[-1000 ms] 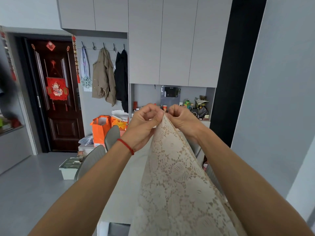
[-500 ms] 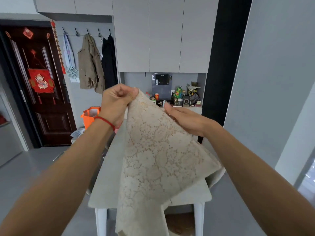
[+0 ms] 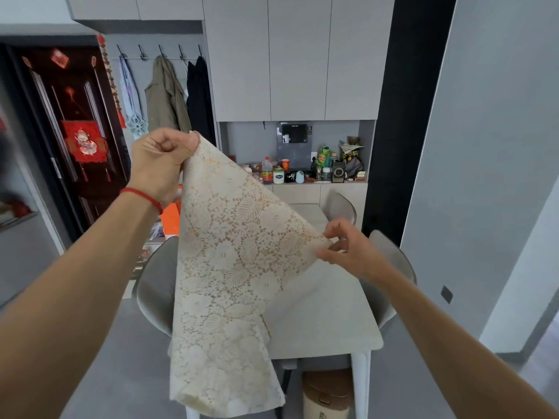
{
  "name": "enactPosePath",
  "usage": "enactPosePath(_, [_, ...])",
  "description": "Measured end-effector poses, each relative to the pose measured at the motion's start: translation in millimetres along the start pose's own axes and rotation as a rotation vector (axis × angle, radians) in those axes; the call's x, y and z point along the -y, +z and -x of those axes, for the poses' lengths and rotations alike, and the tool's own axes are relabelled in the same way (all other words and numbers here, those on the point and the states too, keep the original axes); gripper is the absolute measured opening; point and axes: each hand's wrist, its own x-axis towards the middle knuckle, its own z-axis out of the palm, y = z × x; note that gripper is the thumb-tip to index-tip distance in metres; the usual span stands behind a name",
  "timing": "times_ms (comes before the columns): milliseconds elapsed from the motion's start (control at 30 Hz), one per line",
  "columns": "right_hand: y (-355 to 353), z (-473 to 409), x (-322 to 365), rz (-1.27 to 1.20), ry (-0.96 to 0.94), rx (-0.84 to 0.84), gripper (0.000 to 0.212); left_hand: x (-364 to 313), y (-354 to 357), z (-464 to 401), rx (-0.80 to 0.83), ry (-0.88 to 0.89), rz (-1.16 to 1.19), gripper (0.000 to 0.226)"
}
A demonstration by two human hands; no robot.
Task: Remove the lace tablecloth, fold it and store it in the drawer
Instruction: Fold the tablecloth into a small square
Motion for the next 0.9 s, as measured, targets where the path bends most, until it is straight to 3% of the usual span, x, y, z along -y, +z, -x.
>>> enactPosePath(100, [11, -5, 1, 0.046, -0.013, 0.006, 0.043, -3, -9, -1, 0.002, 0.016, -0.021, 0.018])
enactPosePath(333, [32, -8, 11, 0.054, -0.054, 0.062, 0.029, -7, -34, 1, -0.025, 0.039, -0.05, 0.019])
enactPosePath(467, [43, -10, 16, 0.076, 0.011, 0.171, 0.035, -9, -49, 3, -0.054, 0.045, -0.068, 0.018])
enactPosePath(567, [46, -16, 23, 0.154, 0.054, 0.241, 0.026, -8, -61, 5, -0.074, 0.044, -0.098, 0.018])
enactPosePath(633, [37, -24, 32, 0.26, 0.026, 0.216, 0.024, -5, -73, 7, -0.089, 0.032, -0.131, 0.013])
enactPosePath(767, [2, -47, 69, 0.348, -0.101, 0.016, 0.025, 4, -104, 17, -0.195, -0.008, -0.156, 0.032])
enactPosePath(900, [-24, -65, 114, 0.567, -0.239, 0.018, 0.033, 25, -122, 35, -0.267, -0.068, -0.199, 0.042])
